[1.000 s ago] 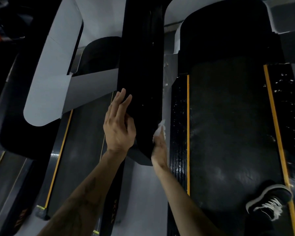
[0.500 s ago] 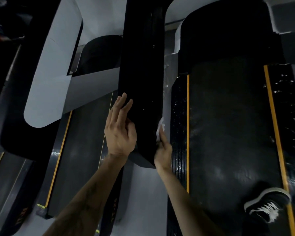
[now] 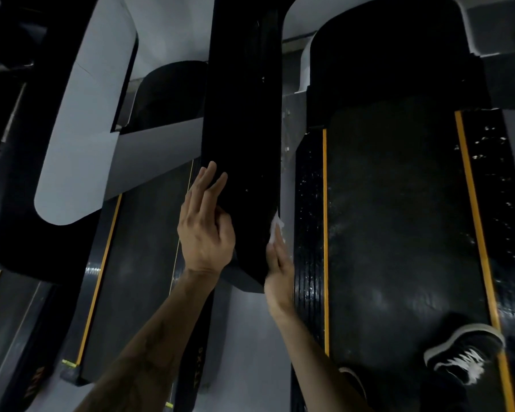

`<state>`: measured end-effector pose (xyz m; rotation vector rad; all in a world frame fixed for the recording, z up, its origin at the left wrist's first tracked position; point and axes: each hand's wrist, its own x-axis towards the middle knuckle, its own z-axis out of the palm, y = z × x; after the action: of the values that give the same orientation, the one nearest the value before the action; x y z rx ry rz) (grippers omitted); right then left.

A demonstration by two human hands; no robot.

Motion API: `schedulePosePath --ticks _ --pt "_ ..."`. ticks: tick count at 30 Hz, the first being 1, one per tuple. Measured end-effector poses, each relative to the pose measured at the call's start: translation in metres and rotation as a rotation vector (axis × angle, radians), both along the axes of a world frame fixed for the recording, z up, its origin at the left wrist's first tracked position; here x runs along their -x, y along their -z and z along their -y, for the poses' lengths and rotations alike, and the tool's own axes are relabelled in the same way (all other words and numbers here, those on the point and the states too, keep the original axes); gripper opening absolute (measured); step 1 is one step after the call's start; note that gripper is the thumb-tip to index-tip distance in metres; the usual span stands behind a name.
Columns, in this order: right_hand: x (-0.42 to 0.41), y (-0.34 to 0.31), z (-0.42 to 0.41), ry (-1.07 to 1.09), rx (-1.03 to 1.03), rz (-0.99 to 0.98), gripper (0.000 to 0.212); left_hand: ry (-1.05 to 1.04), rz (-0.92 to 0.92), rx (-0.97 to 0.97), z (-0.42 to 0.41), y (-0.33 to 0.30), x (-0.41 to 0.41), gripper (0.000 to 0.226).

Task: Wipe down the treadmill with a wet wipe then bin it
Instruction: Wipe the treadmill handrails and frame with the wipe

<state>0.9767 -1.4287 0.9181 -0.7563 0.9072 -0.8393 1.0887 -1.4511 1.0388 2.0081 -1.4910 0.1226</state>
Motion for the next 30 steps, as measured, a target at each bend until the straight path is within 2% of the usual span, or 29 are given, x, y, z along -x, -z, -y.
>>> schedulePosePath --ticks 4,10,15,21,23,26,28,30 --pt "-0.002 0.008 0.01 0.037 -0.157 -0.045 0.044 0.007 0.001 0.004 0.0 0.0 -0.001 0.058" --pt "-0.028 0.009 0.05 -0.065 -0.135 -0.081 0.073 0.003 0.013 -0.003 0.0 -0.001 -0.001 0.058" --pt "0.004 0.001 0.004 -0.119 0.038 -0.024 0.054 -0.002 0.014 -0.002 -0.001 -0.001 0.0 0.059" --pt "-0.027 0.017 0.052 -0.129 -0.131 -0.088 0.092 -0.003 0.014 -0.01 0.0 -0.001 0.0 0.059" --pt "-0.03 0.003 0.061 -0.138 -0.1 -0.051 0.083 0.001 0.011 -0.015 -0.001 -0.001 0.0 0.058" --pt "-0.013 -0.012 0.04 -0.175 0.069 -0.005 0.064 -0.003 0.014 -0.013 -0.001 -0.001 -0.001 0.058" --pt "-0.003 -0.002 0.021 -0.189 0.14 -0.029 0.063 -0.007 0.015 -0.014 -0.001 0.0 0.0 0.057" --pt "-0.005 0.009 0.023 -0.184 0.106 -0.039 0.064 -0.004 0.014 -0.015 -0.001 0.0 0.0 0.057"
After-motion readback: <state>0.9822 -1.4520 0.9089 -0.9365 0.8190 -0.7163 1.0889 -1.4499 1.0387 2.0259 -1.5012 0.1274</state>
